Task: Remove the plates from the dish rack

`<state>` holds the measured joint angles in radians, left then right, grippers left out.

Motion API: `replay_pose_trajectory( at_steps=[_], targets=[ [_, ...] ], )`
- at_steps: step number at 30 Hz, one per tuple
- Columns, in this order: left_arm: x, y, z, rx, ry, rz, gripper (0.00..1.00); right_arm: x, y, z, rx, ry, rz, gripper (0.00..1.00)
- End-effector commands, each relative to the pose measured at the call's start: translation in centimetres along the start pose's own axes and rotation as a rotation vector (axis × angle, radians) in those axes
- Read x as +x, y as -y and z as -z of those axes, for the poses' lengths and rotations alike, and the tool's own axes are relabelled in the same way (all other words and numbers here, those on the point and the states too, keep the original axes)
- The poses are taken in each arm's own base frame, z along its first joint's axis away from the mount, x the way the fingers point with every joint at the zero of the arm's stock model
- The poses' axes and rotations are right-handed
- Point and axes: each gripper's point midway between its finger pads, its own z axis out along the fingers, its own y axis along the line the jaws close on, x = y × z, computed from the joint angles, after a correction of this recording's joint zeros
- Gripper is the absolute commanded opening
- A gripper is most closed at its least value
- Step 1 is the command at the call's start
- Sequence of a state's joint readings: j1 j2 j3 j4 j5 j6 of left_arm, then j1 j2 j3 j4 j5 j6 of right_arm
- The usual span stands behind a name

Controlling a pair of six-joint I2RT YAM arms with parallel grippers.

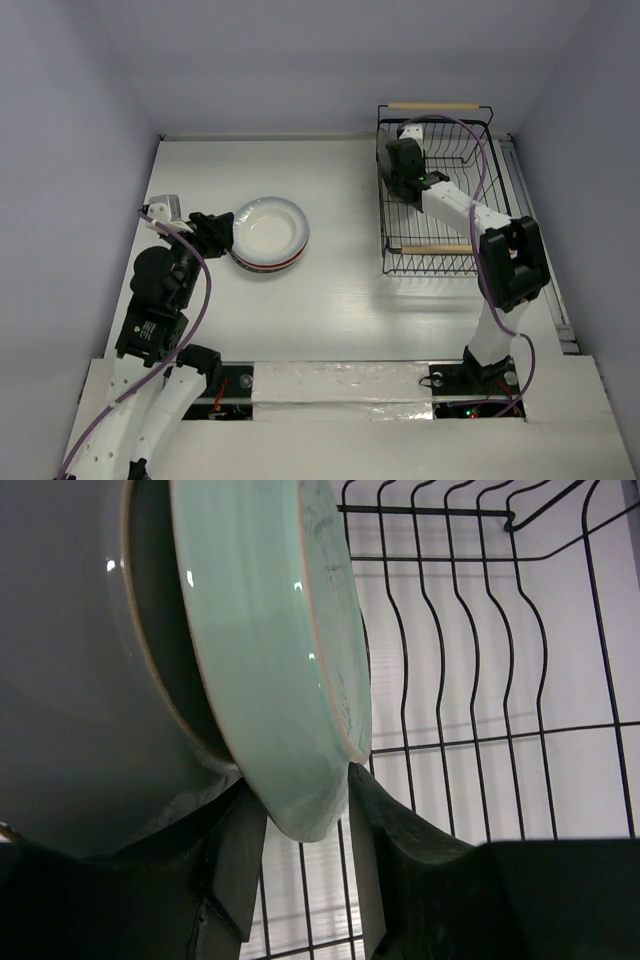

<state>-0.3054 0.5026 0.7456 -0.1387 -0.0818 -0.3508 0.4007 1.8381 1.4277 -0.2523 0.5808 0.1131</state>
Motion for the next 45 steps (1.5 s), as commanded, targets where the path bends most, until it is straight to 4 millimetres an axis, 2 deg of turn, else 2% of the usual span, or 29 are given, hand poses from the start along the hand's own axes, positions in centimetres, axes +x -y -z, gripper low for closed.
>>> replay_pose_trajectory(
  at_steps=[1, 3, 6, 10, 14, 22, 26, 34, 36, 38, 41, 45],
  targets=[
    [-0.8, 0.3, -0.4, 0.015, 0.037, 0.001, 0.42, -3.0, 2.1, 0.8, 0.086, 0.118, -0.121, 0.42],
    [-0.8, 0.3, -0.4, 0.016, 0.036, -0.001, 0.42, -3.7, 3.1, 1.2, 0.111, 0.143, -0.155, 0.39],
    [-0.7, 0.3, -0.4, 0.016, 0.035, 0.001, 0.42, -4.1, 3.6, 1.7, 0.130, 0.149, -0.183, 0.36],
    [-0.7, 0.3, -0.4, 0.016, 0.035, 0.001, 0.42, -4.3, 4.8, 1.5, 0.158, 0.142, -0.207, 0.35],
    [-0.8, 0.3, -0.4, 0.018, 0.035, 0.001, 0.42, -4.5, 5.9, 1.1, 0.179, 0.136, -0.202, 0.42],
    [-0.7, 0.3, -0.4, 0.017, 0.034, 0.001, 0.42, -4.8, 5.8, -0.2, 0.170, 0.106, -0.154, 0.43],
    [-0.7, 0.3, -0.4, 0.017, 0.034, 0.001, 0.42, -4.5, 6.1, -0.6, 0.198, 0.091, -0.123, 0.32],
    [-1.0, 0.1, -0.2, 0.007, 0.047, 0.000, 0.42, -4.4, 5.6, -1.2, 0.188, 0.077, -0.089, 0.31],
    [-1.0, 0.1, -0.2, 0.009, 0.046, 0.000, 0.42, -4.4, 5.7, -1.2, 0.193, 0.075, -0.076, 0.24],
    [-1.0, 0.1, -0.2, 0.011, 0.047, 0.002, 0.42, -4.8, 6.1, -1.1, 0.214, 0.075, -0.055, 0.12],
    [-1.2, 0.2, -0.1, 0.015, 0.052, 0.002, 0.42, -5.7, 7.1, -0.5, 0.251, 0.086, -0.028, 0.01],
    [-1.4, 0.3, 0.2, 0.021, 0.061, 0.005, 0.42, -7.3, 8.5, 0.8, 0.287, 0.130, 0.010, 0.00]
  ],
)
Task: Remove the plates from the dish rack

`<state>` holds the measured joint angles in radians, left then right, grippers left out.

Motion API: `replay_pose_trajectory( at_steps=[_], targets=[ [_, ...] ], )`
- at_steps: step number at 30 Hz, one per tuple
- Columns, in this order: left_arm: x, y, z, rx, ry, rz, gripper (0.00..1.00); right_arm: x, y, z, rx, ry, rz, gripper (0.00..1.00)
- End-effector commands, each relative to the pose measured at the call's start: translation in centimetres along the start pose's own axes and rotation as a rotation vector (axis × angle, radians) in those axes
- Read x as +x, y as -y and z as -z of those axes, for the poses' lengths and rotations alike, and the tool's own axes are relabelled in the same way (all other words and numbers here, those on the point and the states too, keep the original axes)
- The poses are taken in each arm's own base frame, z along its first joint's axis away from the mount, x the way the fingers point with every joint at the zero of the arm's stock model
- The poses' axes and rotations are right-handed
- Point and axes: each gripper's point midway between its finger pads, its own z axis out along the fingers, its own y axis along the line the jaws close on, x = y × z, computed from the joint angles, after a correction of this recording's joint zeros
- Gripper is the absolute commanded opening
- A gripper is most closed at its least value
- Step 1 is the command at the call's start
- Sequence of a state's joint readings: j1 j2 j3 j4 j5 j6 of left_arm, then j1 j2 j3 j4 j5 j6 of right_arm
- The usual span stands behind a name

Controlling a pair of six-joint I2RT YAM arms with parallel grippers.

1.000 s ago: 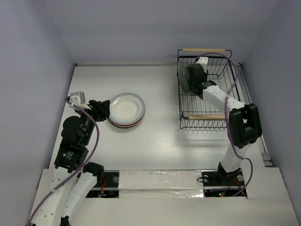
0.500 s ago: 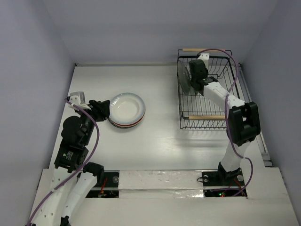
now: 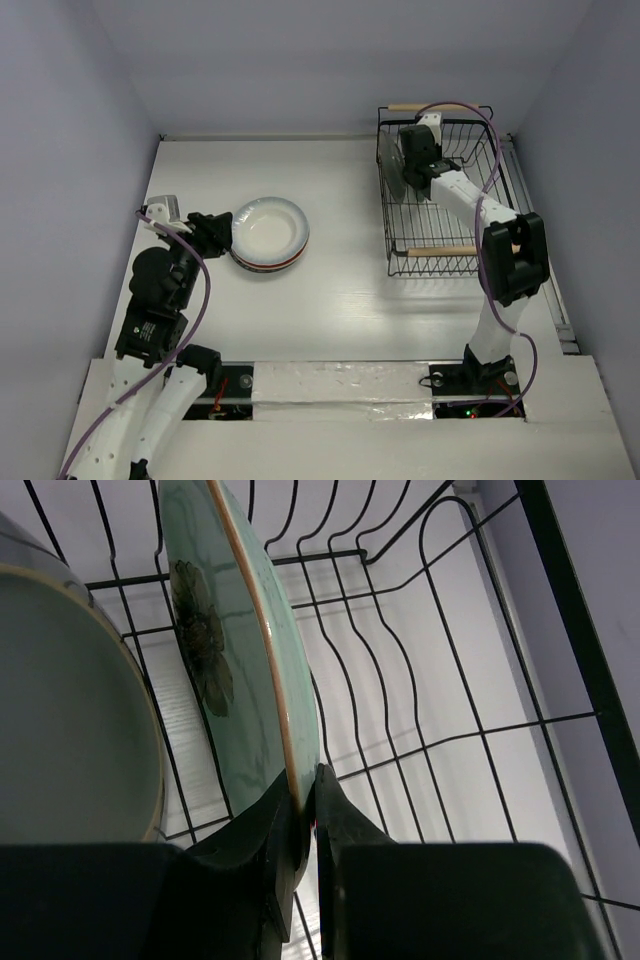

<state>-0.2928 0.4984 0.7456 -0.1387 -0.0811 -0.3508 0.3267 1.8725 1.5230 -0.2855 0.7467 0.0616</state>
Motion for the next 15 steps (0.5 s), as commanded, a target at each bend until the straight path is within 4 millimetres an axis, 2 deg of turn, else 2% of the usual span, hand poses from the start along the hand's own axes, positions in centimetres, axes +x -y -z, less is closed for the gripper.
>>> replay_pose_trajectory(
  at_steps=[1, 7, 11, 15],
  targets=[
    [-1.1, 0.6, 0.1, 0.031, 0.052, 0.005, 0.42, -5.2, 3.0, 1.6, 0.064, 0.119, 0.004, 0.00],
    [-1.2, 0.7, 0.2, 0.038, 0.055, 0.005, 0.42, -7.0, 4.8, 3.1, 0.116, 0.157, 0.063, 0.00],
    [-1.3, 0.8, 0.3, 0.043, 0.060, 0.006, 0.42, -7.8, 5.1, 4.1, 0.146, 0.178, 0.101, 0.00],
    [-1.3, 0.8, 0.3, 0.044, 0.059, 0.007, 0.42, -8.5, 4.2, 5.2, 0.154, 0.207, 0.111, 0.00]
  ],
)
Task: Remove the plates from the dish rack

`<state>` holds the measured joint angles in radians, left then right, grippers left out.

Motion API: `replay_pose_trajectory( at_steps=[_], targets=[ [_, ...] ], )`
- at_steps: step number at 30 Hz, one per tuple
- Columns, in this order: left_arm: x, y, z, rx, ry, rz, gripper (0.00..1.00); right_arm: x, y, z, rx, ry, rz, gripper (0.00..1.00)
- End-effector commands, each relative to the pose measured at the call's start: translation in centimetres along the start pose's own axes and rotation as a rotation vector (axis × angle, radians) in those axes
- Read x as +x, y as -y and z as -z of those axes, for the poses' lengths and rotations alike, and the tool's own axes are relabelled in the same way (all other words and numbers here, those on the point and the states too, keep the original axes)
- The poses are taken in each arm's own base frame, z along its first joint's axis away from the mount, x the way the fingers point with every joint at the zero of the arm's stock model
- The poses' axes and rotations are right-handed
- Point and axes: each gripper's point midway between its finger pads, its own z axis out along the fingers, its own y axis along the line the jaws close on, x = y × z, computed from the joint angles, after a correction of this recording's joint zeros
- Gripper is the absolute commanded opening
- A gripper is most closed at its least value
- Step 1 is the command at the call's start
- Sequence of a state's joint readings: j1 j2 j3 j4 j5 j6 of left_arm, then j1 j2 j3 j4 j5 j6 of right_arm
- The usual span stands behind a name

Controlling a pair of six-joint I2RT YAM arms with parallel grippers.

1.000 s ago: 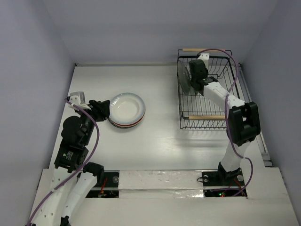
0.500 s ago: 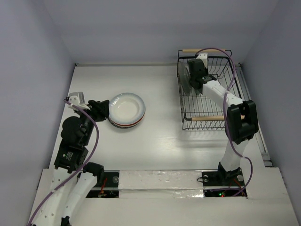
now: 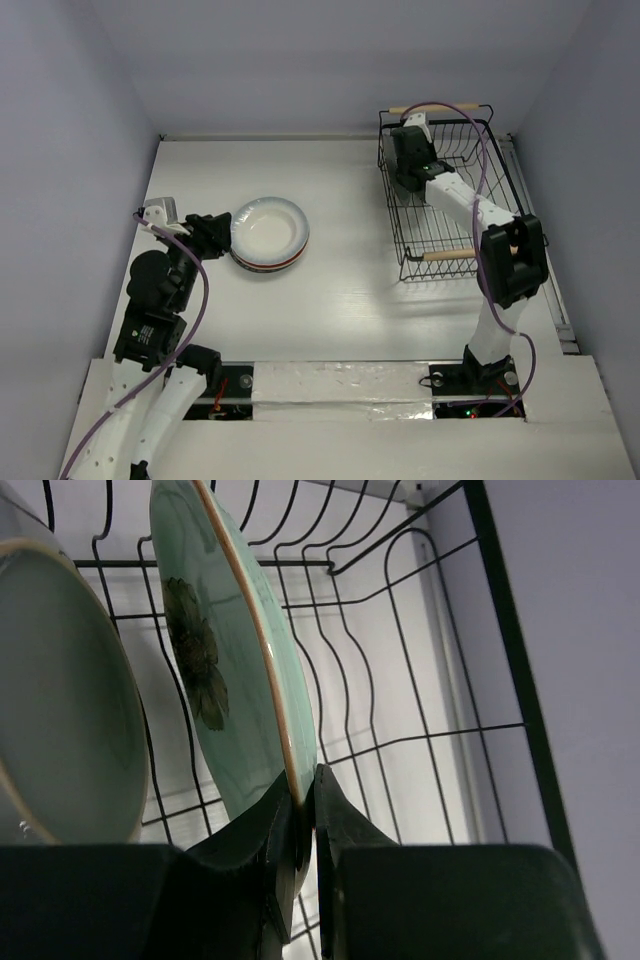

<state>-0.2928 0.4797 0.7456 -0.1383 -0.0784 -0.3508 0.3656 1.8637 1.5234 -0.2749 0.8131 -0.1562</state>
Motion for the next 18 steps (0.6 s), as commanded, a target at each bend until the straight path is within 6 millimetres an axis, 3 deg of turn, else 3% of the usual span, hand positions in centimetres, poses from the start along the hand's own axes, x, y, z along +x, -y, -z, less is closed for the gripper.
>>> replay_pose_trajectory(
  at_steps=[1, 3, 6, 12, 15, 18],
  targets=[
    [-0.9, 0.7, -0.1, 0.036, 0.042, 0.005, 0.42, -6.7, 5.7, 3.5, 0.159, 0.161, -0.106, 0.00],
    [-0.8, 0.7, -0.1, 0.036, 0.039, 0.005, 0.42, -7.1, 4.7, 4.2, 0.153, 0.182, -0.092, 0.00],
    [-0.8, 0.6, -0.1, 0.035, 0.039, 0.003, 0.42, -7.2, 5.1, 4.3, 0.176, 0.175, -0.118, 0.00],
    [-0.7, 0.7, -0.2, 0.037, 0.037, 0.003, 0.42, -9.4, 7.4, 6.8, 0.146, 0.231, -0.265, 0.00],
    [-0.7, 0.6, -0.2, 0.035, 0.036, 0.003, 0.42, -11.1, 9.1, 9.1, 0.082, 0.288, -0.372, 0.00],
    [-0.7, 0.6, -0.2, 0.035, 0.036, 0.003, 0.42, -11.2, 9.7, 9.9, 0.041, 0.299, -0.428, 0.00]
  ],
)
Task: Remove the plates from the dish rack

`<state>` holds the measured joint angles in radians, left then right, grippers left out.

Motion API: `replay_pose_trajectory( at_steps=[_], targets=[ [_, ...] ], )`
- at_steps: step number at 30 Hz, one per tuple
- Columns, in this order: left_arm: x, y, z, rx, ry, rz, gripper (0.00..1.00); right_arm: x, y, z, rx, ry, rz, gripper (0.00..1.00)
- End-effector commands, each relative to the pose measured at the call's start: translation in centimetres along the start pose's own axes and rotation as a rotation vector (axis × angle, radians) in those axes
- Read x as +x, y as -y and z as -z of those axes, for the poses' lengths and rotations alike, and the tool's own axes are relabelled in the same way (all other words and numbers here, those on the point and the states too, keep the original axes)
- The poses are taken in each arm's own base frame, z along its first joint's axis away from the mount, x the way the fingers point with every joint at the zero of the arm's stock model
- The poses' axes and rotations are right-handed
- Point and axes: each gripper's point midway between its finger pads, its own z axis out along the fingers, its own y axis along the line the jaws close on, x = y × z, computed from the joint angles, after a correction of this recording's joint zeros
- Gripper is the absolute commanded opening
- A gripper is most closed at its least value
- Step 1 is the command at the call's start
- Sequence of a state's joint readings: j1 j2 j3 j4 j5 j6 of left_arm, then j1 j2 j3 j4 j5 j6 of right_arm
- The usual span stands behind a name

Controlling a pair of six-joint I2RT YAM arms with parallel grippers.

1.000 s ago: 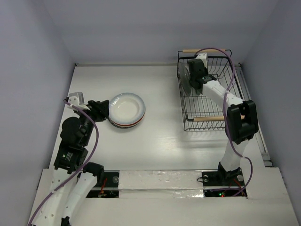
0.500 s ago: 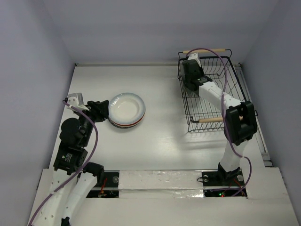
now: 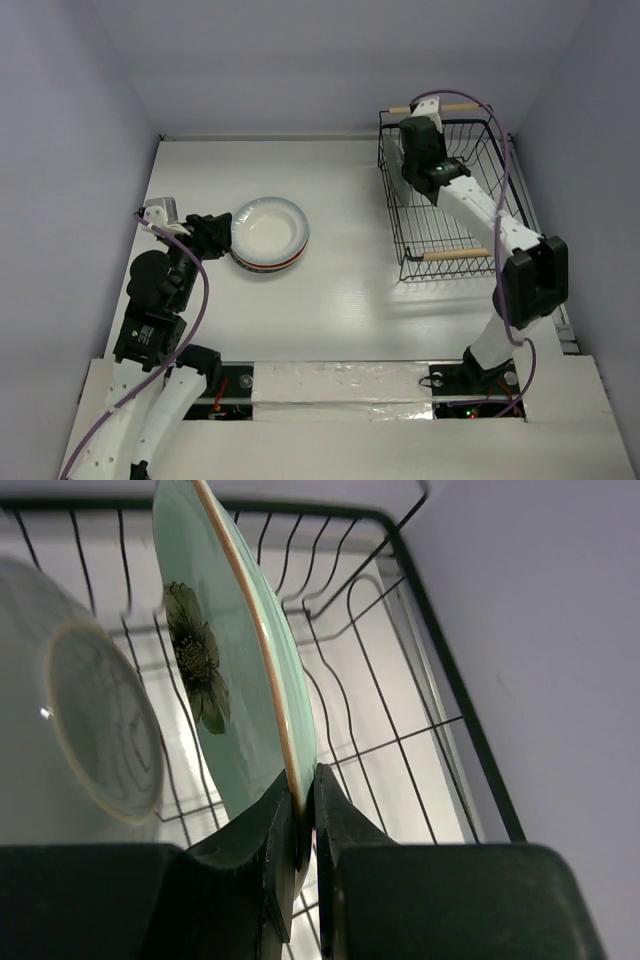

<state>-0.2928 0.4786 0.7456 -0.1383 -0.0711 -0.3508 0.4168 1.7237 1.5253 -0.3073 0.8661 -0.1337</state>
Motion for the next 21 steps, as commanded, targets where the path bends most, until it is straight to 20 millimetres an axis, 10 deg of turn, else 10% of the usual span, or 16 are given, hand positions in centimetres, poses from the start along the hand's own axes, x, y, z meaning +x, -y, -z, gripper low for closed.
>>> replay_pose_trajectory(
  at_steps=[1, 12, 18, 21],
  targets=[
    [-0.7, 0.5, -0.3, 0.026, 0.039, 0.002, 0.42, -8.4, 6.2, 4.3, 0.026, 0.205, -0.347, 0.00],
    [-0.4, 0.3, -0.7, 0.015, 0.024, -0.001, 0.42, -11.6, 10.8, 10.2, -0.175, 0.359, -0.633, 0.00],
    [-0.3, 0.1, -0.9, 0.005, 0.021, 0.000, 0.47, -15.4, 5.4, 15.9, -0.686, 0.450, -0.821, 0.00],
    [-0.1, 0.0, -1.0, 0.005, 0.013, 0.000, 0.62, -14.6, -0.7, 18.2, -0.970, 0.380, -0.831, 0.00]
  ],
)
